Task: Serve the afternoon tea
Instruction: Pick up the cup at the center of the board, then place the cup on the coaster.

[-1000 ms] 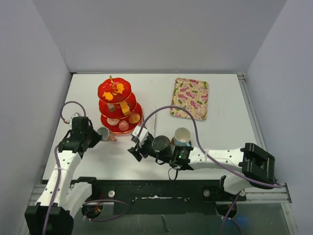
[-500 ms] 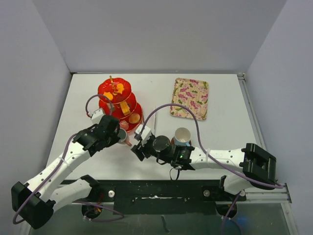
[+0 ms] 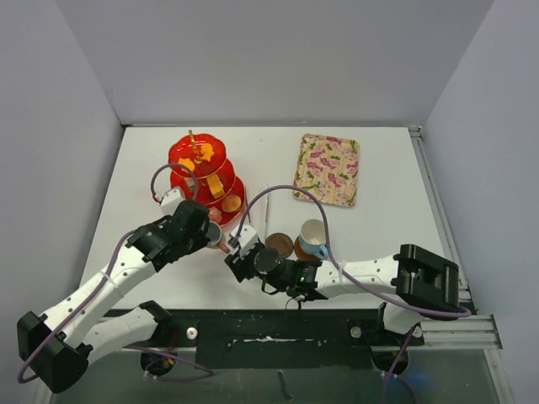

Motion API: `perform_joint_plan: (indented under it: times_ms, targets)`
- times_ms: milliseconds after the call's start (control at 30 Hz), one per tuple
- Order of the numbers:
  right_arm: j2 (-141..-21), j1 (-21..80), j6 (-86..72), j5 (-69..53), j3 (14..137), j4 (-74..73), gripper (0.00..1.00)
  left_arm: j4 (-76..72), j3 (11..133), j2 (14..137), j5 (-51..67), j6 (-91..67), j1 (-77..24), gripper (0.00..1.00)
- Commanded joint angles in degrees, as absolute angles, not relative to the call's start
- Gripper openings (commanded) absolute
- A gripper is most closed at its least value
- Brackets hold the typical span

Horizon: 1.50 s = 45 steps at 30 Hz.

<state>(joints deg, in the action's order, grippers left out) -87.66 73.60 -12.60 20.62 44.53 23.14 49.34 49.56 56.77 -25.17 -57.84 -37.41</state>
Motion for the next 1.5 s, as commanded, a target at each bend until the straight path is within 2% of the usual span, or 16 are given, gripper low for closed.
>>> perform_joint_plan:
  times_ms: [0, 300, 733, 967, 1033, 1100, 1200, 1300, 1467]
  targets:
    - [-87.8, 74.1, -13.9, 23.8, 46.3, 27.5, 0.51, 46.5, 52.7, 55.1, -24.6, -57.9, -38.4, 0.00]
    - [-87.6, 74.4, -14.3, 24.1, 45.6, 28.8, 0.45, 47.3, 54.1, 56.6, -28.7, -59.7, -42.5, 0.00]
    - [-90.4, 75.9, -11.8, 33.8, 44.9, 38.1, 0.36, 50.5, 55.8, 59.8, -32.8, -66.5, -47.9, 0.00]
    - [-91.2, 75.9, -12.3, 33.7, 45.8, 37.6, 0.12, 51.7, 56.5, 58.7, -34.0, -66.7, -48.1, 0.00]
    - [-91.2, 75.9, -12.2, 33.2, 46.2, 36.8, 0.00, 50.8, 56.7, 57.9, -33.6, -65.1, -48.0, 0.00]
    - [-90.3, 75.9, -13.1, 33.5, 46.6, 35.5, 0.00, 49.7, 56.8, 57.2, -32.4, -63.3, -48.1, 0.00]
    - [-89.0, 75.9, -14.5, 33.9, 45.7, 36.0, 0.00, 47.4, 55.5, 55.0, -31.3, -61.6, -48.1, 0.06]
    - [-88.2, 75.9, -15.1, 34.4, 43.9, 37.5, 0.00, 41.9, 52.5, 51.9, -28.7, -59.8, -48.0, 0.24]
    - [-86.7, 75.9, -16.0, 37.3, 41.1, 38.0, 0.00, 39.5, 51.4, 49.7, -27.7, -58.5, -48.0, 0.41]
